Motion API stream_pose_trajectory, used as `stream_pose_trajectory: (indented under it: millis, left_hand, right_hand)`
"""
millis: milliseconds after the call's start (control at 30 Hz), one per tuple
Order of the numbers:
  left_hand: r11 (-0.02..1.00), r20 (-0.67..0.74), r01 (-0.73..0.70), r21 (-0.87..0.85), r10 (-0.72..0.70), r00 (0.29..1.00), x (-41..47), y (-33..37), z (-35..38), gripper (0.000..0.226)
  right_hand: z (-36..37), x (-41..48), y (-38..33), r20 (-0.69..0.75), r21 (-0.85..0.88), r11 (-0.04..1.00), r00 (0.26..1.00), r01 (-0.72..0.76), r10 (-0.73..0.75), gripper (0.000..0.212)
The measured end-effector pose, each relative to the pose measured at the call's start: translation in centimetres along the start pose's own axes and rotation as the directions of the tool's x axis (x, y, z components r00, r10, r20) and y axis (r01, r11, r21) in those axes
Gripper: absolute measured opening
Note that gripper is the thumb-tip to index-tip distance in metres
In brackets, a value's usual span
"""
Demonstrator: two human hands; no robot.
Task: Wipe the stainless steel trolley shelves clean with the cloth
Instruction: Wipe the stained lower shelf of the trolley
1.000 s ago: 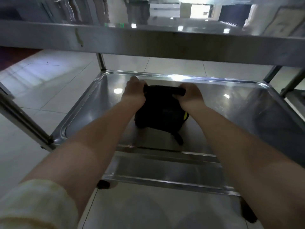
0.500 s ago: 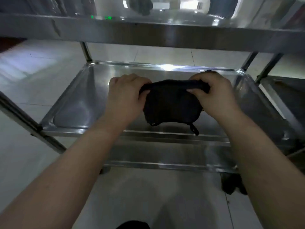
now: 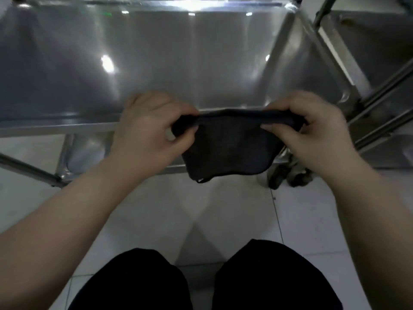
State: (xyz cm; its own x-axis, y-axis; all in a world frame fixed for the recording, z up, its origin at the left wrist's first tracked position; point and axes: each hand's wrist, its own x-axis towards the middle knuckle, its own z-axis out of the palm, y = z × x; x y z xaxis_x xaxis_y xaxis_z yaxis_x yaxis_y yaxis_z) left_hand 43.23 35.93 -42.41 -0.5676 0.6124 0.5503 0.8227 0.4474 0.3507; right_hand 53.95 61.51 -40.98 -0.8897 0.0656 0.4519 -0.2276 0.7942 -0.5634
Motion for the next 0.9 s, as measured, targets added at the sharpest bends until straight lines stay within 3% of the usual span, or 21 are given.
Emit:
stream_pose_trajectory:
  millis: [167,333,400,500,600,667,733,767,900]
  left_hand:
    - [0.994,0.314,0.101,-0.033,-0.085,0.946,-3.7,-0.6,8.3,0.022]
    - [0.991,0.399,0.130,-0.028,-0.109,0.911,-6.1,-2.0,15.8,0.021]
    - [0.976,0.438,0.204,-0.073,-0.152,0.886,-6.8,-2.4,18.5,0.019]
    - [0.853,0.379,0.444,-0.276,-0.327,0.865,-5.3,-3.0,22.2,0.016]
    - [0.781,0.246,0.509,-0.362,-0.446,0.860,-1.2,-4.5,26.6,0.017]
    - [0.789,0.199,0.552,-0.270,-0.515,0.834,0.6,-6.6,29.6,0.027]
    - [0.800,0.250,0.593,-0.085,-0.559,0.790,0.2,-9.0,31.7,0.040]
    - [0.816,0.286,0.578,0.029,-0.561,0.777,-0.7,-10.3,32.2,0.042]
    - [0.862,0.359,0.379,0.337,-0.490,0.794,-4.8,-14.8,31.6,0.044]
  right_hand:
    - [5.1,-6.8,6.8,0.103,0.004,0.976,0.971,-0.217,0.215,0.012]
    - [8.9,-10.5,12.6,0.077,0.014,0.964,0.962,-0.264,0.262,0.020]
    - [10.0,-11.4,14.5,0.054,0.021,0.951,0.950,-0.309,0.307,0.020]
    - [10.6,-10.1,17.4,-0.053,0.056,0.902,0.901,-0.428,0.431,0.020]
    - [11.3,-5.1,21.3,-0.175,-0.018,0.901,0.889,-0.434,0.424,0.020]
    - [12.6,-1.6,24.7,-0.144,-0.235,0.864,0.895,-0.446,0.423,0.031]
    - [15.2,-0.1,27.2,-0.022,-0.564,0.697,0.852,-0.443,0.524,0.046]
    - [16.6,-0.1,27.8,0.040,-0.633,0.657,0.831,-0.409,0.555,0.050]
    - [21.2,-3.0,28.2,0.365,-0.499,0.835,0.818,-0.231,0.444,0.056]
